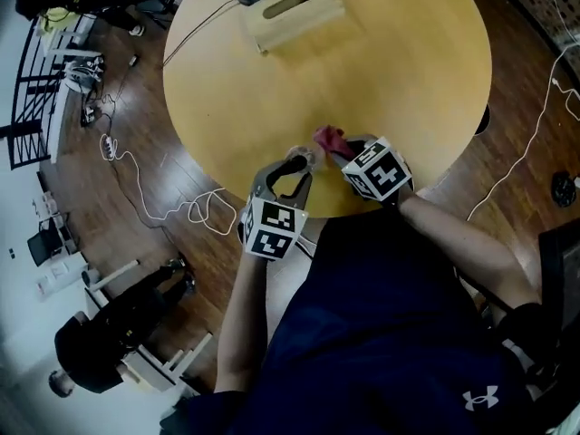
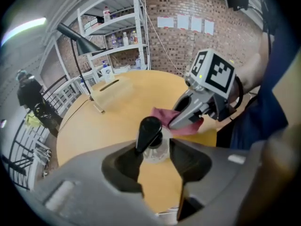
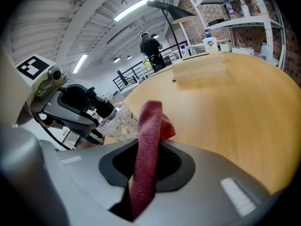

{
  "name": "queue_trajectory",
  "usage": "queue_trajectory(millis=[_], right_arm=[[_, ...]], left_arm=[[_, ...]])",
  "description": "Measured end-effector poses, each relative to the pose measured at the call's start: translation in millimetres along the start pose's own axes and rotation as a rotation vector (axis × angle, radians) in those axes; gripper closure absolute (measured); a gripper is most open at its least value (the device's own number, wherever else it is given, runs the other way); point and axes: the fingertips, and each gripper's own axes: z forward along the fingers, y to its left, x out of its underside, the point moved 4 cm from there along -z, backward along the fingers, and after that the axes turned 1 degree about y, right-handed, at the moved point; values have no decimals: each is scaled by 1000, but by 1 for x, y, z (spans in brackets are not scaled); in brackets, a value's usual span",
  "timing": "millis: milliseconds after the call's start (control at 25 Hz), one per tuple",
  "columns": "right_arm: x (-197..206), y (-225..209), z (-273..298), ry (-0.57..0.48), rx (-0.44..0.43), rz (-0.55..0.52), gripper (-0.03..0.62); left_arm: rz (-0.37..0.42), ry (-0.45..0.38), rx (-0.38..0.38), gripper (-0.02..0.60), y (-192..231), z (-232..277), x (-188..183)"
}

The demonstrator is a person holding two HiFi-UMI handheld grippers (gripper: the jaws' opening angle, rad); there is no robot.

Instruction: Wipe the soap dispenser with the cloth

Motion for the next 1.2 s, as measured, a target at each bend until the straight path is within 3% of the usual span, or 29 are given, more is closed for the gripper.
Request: queue_trajectory(millis=[120, 200, 320, 440, 600, 720, 800, 960, 1000, 1080, 1200], right_arm=[[-14, 12, -20, -36, -14, -45, 519], [-26, 28, -37, -103, -43, -86, 519], [-35, 37, -47, -155, -43, -210, 519], [-24, 36, -29, -85, -28, -286, 519], [1, 25, -10, 78, -61, -242, 519], [0, 26, -17, 67, -87, -234, 519], [-9, 30, -30, 1, -78, -266, 519], [-32, 39, -47, -111, -33, -347, 518], [-32, 38, -45, -107, -23, -361, 519], [-24, 31, -34, -56, -24, -348, 519], [-5, 19, -15, 46, -38, -296, 519]], left_arm=[[-37, -15, -47, 413, 0, -27, -20], [-73, -12, -43, 411, -3, -39, -30], [-67, 18, -26, 390, -7, -39, -39], [-49, 50, -37, 390, -6, -37, -41], [-19, 103, -52, 390, -8, -35, -42], [2, 145, -54, 445, -7, -29, -42], [78, 166, -31, 446, -10, -26, -43], [468, 176, 67, 445, -22, -21, -36], [509, 177, 78, 443, -24, -20, -35], [435, 170, 64, 433, -18, -19, -35], [140, 144, 11, 356, -8, -25, -41]])
